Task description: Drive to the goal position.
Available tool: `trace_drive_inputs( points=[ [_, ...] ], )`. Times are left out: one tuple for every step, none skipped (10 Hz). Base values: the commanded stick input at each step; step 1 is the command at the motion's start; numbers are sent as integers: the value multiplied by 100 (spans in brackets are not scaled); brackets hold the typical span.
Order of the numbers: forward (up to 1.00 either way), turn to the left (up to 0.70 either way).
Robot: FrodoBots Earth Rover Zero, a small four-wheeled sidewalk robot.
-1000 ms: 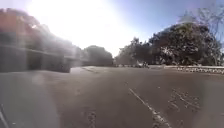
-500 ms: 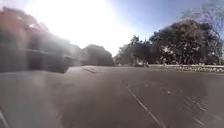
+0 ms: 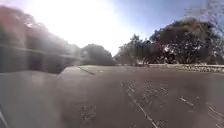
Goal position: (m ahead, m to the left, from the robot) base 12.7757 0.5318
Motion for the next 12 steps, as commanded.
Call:
trace_drive_inputs(
  points=[
    [100,0],
    [100,0],
    [100,0],
    [100,0],
    [100,0],
    [100,0],
    [100,0],
    [100,0],
    [100,0],
    [100,0],
    [100,0],
    [100,0]
  ],
)
